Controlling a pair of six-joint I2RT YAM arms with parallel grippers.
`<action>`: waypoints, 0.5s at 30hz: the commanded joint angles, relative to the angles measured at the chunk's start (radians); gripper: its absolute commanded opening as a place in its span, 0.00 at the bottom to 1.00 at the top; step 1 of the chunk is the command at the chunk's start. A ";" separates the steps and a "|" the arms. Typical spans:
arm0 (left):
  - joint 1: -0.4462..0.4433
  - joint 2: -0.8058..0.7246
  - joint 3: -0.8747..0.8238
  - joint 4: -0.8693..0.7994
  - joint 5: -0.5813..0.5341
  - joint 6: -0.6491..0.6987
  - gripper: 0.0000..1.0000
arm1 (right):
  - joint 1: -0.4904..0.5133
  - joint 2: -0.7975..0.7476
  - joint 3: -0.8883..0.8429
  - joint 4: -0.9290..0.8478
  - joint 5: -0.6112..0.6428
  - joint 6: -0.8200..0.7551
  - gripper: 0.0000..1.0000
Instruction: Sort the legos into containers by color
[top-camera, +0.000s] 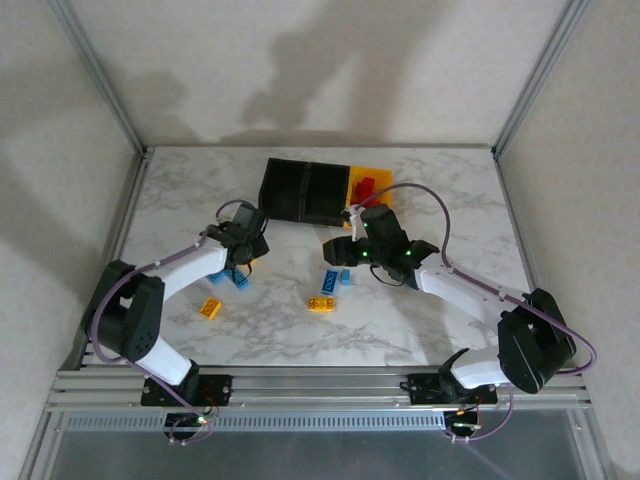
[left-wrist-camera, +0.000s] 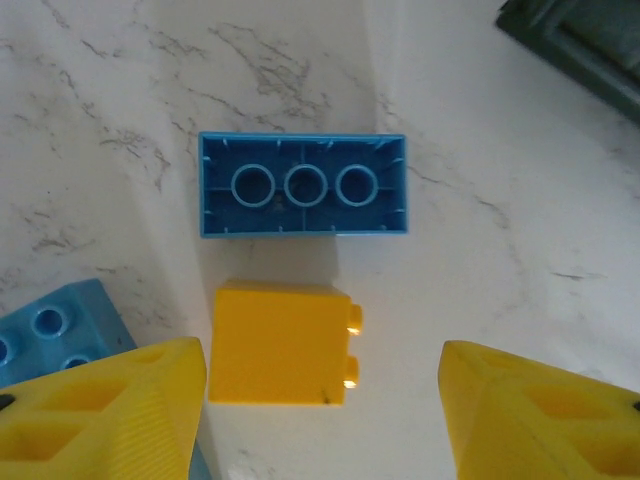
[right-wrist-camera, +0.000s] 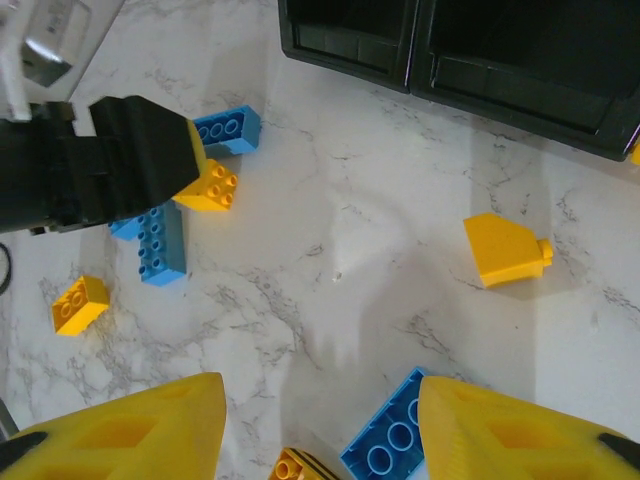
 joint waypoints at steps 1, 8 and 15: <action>0.013 0.036 0.029 -0.018 -0.055 0.035 0.63 | 0.004 -0.019 -0.008 0.014 -0.010 0.013 0.53; 0.019 0.102 0.038 0.015 -0.041 0.045 0.61 | 0.003 -0.023 -0.008 0.006 0.005 0.016 0.53; 0.023 0.132 0.031 0.034 -0.030 0.053 0.46 | 0.004 -0.020 0.000 -0.003 0.012 0.017 0.53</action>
